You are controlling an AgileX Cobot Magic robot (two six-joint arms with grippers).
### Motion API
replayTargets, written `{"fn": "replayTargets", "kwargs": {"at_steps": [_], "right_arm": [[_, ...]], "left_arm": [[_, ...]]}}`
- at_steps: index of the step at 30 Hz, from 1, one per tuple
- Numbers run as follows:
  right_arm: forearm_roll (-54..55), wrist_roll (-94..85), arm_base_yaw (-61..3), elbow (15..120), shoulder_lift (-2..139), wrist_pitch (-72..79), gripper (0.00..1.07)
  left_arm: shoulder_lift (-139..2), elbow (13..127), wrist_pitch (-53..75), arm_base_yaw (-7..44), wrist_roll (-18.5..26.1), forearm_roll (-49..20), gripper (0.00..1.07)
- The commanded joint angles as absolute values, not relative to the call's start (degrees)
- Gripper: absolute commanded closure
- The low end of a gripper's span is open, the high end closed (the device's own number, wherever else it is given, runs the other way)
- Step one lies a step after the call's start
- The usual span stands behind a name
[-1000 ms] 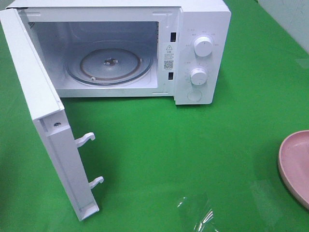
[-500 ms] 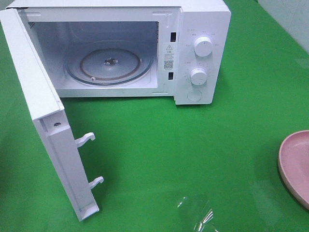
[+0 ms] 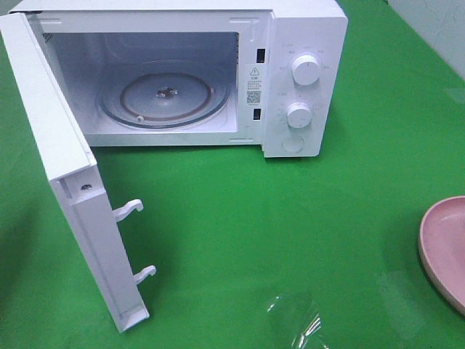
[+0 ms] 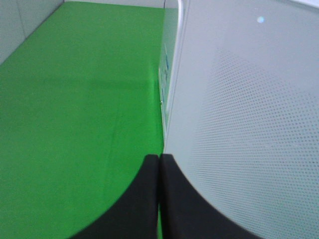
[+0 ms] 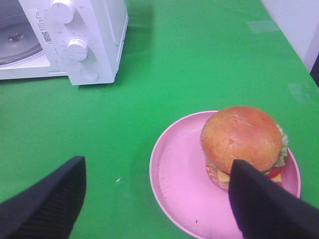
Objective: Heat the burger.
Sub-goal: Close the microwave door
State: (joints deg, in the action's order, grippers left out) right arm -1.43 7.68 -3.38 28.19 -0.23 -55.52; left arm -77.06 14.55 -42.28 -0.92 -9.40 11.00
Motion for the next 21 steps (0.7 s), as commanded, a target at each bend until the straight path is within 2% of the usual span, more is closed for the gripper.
{"fn": "replayTargets", "kwargs": {"at_steps": [1, 2, 4, 7, 8, 13, 21], "right_arm": [[-1.2, 7.0, -2.9, 28.0, -1.7, -54.9, 0.32], [-1.2, 7.0, -2.9, 28.0, -1.7, -54.9, 0.32], [-1.2, 7.0, -2.9, 28.0, -1.7, -54.9, 0.32], [-1.2, 7.0, -2.9, 28.0, -1.7, -54.9, 0.32], [-1.2, 7.0, -2.9, 28.0, -1.7, -54.9, 0.32], [-1.2, 7.0, -2.9, 28.0, -1.7, -54.9, 0.32], [-1.2, 7.0, -2.9, 28.0, -1.7, -54.9, 0.32]], "left_arm": [[-79.7, 17.4, -44.4, 2.6, -9.5, 11.9, 1.07], [-79.7, 17.4, -44.4, 2.6, -9.5, 11.9, 1.07], [-82.6, 19.2, -44.5, 7.8, -7.9, 9.7, 1.07], [-84.3, 19.8, -44.6, 9.9, -7.1, 8.1, 1.07], [-85.8, 20.3, -44.6, 12.0, -6.4, 6.6, 1.07], [-89.4, 21.0, -46.5, 17.1, -4.4, 3.1, 1.07], [-93.2, 22.0, -49.9, 23.7, -3.4, -0.9, 1.07]]}}
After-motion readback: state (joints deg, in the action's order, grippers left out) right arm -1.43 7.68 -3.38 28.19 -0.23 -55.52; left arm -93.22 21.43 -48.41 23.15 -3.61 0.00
